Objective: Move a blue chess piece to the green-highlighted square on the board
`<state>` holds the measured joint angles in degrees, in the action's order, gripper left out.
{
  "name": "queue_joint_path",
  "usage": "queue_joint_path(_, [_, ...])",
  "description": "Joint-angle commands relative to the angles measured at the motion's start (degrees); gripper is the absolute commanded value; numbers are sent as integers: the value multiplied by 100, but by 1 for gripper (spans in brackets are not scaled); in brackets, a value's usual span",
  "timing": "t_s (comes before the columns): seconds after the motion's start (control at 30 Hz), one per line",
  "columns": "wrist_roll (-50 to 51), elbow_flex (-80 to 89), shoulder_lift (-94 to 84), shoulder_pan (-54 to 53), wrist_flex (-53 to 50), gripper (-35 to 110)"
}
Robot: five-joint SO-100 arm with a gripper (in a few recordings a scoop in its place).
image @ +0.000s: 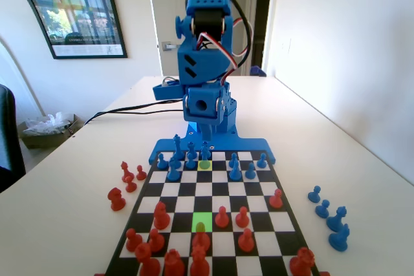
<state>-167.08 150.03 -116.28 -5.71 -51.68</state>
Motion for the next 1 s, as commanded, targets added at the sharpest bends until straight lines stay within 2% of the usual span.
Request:
queue_joint_path(0.0, [-1274,-422,62,-105,62,10])
queue_joint_path(0.97, [-1248,79,835,-9,1477,10])
